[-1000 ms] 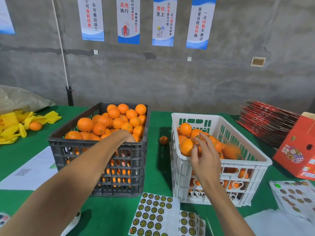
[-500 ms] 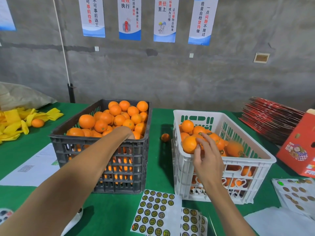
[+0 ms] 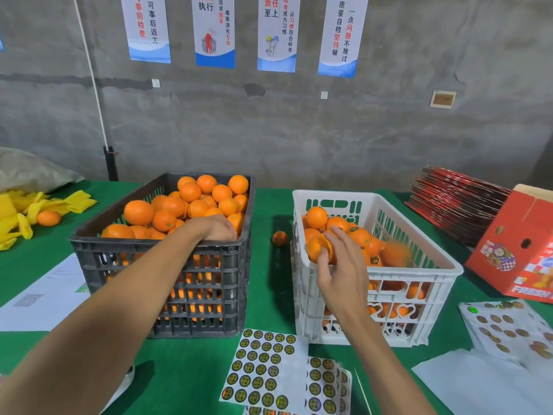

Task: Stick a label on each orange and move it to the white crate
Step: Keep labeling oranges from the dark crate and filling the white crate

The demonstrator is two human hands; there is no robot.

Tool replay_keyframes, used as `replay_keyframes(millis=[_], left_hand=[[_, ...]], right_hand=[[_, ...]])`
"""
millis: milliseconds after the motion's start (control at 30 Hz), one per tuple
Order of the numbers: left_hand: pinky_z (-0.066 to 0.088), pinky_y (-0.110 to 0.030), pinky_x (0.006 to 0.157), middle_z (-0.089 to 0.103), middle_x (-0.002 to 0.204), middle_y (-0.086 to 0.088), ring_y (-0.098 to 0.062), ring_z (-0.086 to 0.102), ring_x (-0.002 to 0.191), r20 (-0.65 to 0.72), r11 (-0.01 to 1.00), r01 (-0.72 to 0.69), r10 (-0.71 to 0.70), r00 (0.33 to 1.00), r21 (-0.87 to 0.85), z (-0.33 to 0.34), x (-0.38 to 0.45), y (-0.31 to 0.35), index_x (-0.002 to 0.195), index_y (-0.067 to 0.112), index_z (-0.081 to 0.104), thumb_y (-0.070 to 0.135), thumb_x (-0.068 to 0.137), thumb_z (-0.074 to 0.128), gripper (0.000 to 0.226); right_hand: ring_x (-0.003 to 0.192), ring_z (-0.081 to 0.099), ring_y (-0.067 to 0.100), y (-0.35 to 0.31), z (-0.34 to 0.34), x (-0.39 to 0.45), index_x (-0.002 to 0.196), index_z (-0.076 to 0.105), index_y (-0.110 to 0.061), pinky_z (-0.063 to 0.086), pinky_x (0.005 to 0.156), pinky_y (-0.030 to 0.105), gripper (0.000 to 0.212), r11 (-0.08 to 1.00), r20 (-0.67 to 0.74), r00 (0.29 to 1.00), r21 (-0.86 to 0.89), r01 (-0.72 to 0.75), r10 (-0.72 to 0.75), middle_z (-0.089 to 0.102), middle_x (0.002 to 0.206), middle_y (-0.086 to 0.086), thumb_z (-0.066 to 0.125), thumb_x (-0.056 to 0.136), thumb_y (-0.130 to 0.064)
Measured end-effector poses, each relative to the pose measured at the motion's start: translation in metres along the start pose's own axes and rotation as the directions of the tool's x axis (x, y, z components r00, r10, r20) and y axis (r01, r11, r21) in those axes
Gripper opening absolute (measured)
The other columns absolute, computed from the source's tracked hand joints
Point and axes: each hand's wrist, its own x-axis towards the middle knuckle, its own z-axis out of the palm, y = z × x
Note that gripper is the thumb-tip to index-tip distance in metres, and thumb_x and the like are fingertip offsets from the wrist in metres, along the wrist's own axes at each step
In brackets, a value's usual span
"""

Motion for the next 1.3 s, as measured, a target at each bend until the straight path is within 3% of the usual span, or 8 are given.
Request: replay_keyframes(millis=[100,200,333,400,567,767,1000,1300], left_hand=[[0.051,-0.031,0.077,0.067,0.110,-0.009,-0.022,0.061,0.088,-0.320,0.964,-0.094,0.010,0.947,-0.250,-0.001,-0.003,0.003,0.121,0.018,0.068,0.024,0.084,0.081,0.039],[0.054,-0.035,0.091,0.068,0.123,-0.005,-0.021,0.064,0.108,-0.674,0.869,-0.375,0.066,0.736,-0.324,0.002,-0.027,0.016,0.134,0.022,0.065,0.031,0.083,0.083,0.054],[0.057,-0.024,0.089,0.057,0.138,0.005,-0.017,0.055,0.131,-0.836,0.542,-0.809,0.318,0.447,-0.226,0.039,-0.089,0.041,0.135,0.029,0.064,0.027,0.086,0.080,0.052],[0.057,-0.022,0.091,0.054,0.144,0.004,-0.022,0.051,0.137,-0.817,0.447,-0.873,0.419,0.396,-0.195,0.072,-0.113,0.044,0.137,0.027,0.063,0.025,0.087,0.080,0.053],[0.059,-0.029,0.093,0.053,0.144,0.010,-0.021,0.057,0.133,-0.659,0.388,-0.753,0.370,0.655,-0.531,0.156,-0.136,0.031,0.136,0.032,0.066,0.014,0.088,0.082,0.054],[0.055,-0.029,0.102,0.056,0.139,0.019,0.001,0.061,0.122,-0.373,0.518,-0.383,0.128,0.919,-0.765,0.237,-0.123,0.000,0.146,0.046,0.046,0.043,0.097,0.068,0.054],[0.053,-0.024,0.085,0.062,0.118,0.018,0.004,0.063,0.103,-0.293,0.630,-0.250,0.037,0.955,-0.735,0.283,-0.124,-0.024,0.120,0.058,0.048,0.064,0.095,0.044,0.026],[0.050,-0.013,0.063,0.061,0.116,0.004,-0.011,0.064,0.096,-0.237,0.584,-0.176,-0.030,0.971,-0.793,0.284,-0.125,-0.030,0.124,0.036,0.052,0.057,0.096,0.034,0.039]], right_hand=[[0.136,0.050,0.013,-0.013,0.001,0.007,0.135,0.063,-0.014,0.040,0.115,0.037,0.036,0.996,0.024,0.997,0.046,0.072,-0.073,0.057,0.145,-0.003,0.060,0.099,-0.017],[0.129,0.056,0.015,-0.025,0.001,0.010,0.137,0.061,-0.012,0.045,0.110,0.039,0.040,0.985,0.014,0.991,0.116,0.130,-0.132,0.062,0.140,0.000,0.065,0.097,-0.013],[0.097,0.064,0.017,-0.034,0.004,-0.006,0.140,0.056,-0.006,0.055,0.089,0.033,0.044,0.944,0.028,0.975,0.257,0.207,-0.221,0.065,0.121,0.002,0.066,0.097,-0.010],[0.097,0.065,0.012,-0.034,0.005,-0.023,0.147,0.049,-0.009,0.054,0.091,0.024,0.053,0.935,0.088,0.973,0.308,0.175,-0.211,0.063,0.126,-0.001,0.069,0.097,-0.014],[0.111,0.062,0.001,-0.017,0.008,-0.067,0.155,0.038,-0.018,0.048,0.095,0.012,0.070,0.947,0.323,0.942,0.320,-0.017,-0.092,0.056,0.136,-0.012,0.073,0.095,-0.030],[0.112,0.062,0.008,0.010,0.017,-0.110,0.149,0.049,-0.025,0.052,0.100,0.033,0.064,0.976,0.631,0.775,0.141,-0.168,0.042,0.066,0.131,-0.007,0.073,0.093,-0.043],[0.131,0.046,0.001,0.045,0.018,-0.138,0.138,0.063,-0.029,0.035,0.114,0.023,0.067,0.990,0.830,0.555,0.031,-0.139,0.053,0.056,0.145,-0.016,0.069,0.084,-0.068],[0.108,0.054,0.008,0.050,0.029,-0.137,0.114,0.078,-0.024,0.043,0.097,0.025,0.036,0.974,0.816,0.577,0.109,-0.200,0.027,0.066,0.113,-0.011,0.076,0.087,-0.048]])
